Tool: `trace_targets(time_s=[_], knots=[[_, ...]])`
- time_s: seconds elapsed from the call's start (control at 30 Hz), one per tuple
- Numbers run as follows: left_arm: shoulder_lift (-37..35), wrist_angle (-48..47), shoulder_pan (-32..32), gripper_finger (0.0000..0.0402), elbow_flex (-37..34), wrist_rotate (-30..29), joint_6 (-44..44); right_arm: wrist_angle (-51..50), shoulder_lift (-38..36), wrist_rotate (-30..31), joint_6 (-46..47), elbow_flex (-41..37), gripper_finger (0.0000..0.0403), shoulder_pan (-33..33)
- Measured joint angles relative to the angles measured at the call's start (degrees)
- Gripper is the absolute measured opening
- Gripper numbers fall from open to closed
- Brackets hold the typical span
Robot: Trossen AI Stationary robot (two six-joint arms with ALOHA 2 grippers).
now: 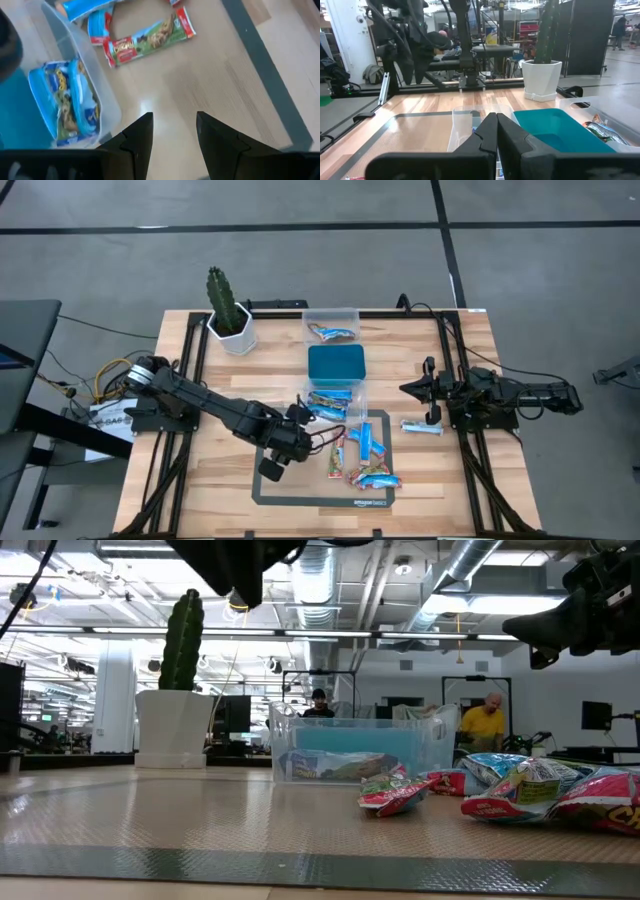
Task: Pick and place Granola Bars by type
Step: Put the yellow granola bar into the top transparent bin
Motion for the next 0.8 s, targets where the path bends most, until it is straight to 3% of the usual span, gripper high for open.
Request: trace_targets(time_s=[0.23,0.43,0.57,0.8], knots=[[-2.82,26.29,0.96,0.0144,-15.18,0.85,-3.18,-0.02,0.01,0.00,0.00,-0.01,0.0000,0.00],[-2.44,47.05,3.81,0.0144,-24.64,2.31,-20.19,-0.02,0.01,0.00,0.00,-0.01,0.0000,0.00],[-2.16,52.31,5.86,0.0144,-27.21,1.83,-34.26,-0.02,0.01,0.00,0.00,-0.01,0.0000,0.00],[-2.16,52.49,6.90,0.0144,-27.28,1.60,-56.28,-0.02,0.00,0.00,0.00,-0.01,0.0000,0.00]])
